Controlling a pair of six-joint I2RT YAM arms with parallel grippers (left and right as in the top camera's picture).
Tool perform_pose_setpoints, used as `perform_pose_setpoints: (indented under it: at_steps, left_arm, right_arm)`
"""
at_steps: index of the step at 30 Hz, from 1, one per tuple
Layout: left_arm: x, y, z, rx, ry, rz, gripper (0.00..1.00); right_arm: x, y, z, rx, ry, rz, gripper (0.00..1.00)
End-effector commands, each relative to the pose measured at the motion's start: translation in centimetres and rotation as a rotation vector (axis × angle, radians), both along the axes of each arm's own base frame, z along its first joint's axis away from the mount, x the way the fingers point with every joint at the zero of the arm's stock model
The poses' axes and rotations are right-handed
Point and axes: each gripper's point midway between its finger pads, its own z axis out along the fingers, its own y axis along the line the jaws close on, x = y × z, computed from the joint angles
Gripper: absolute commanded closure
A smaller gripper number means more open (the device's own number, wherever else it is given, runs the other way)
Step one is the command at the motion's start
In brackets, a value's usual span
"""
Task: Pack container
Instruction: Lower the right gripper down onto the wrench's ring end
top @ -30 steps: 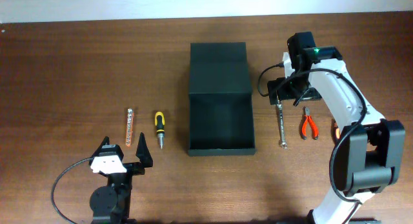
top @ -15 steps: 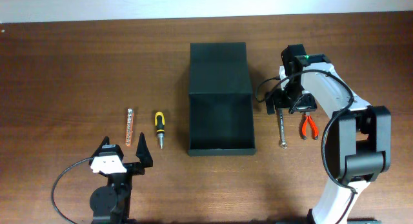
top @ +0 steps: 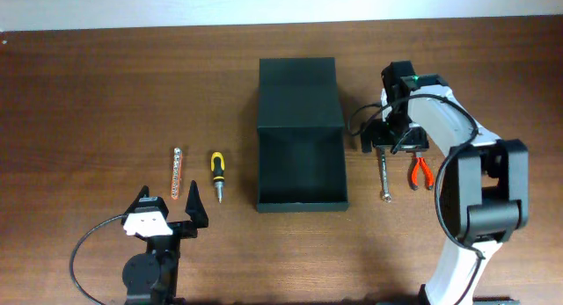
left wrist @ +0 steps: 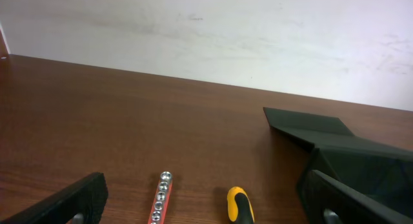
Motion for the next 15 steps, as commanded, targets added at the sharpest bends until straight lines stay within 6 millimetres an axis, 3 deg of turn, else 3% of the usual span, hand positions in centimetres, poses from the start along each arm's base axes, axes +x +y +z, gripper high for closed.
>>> perform_pose_setpoints:
  at_steps: [1, 15]
  left_arm:
    - [0.0, -0.22, -0.2, 0.015, 0.006, -0.012, 0.01]
    - [0.0, -0.22, -0.2, 0.015, 0.006, -0.012, 0.01]
  right_arm:
    - [-0.33, -0.31, -1.17, -0.019, 0.028, -0.026, 0.01]
    - [-0.65, -0.23, -1.09, -0.012, 0.041, -0.016, 0.01]
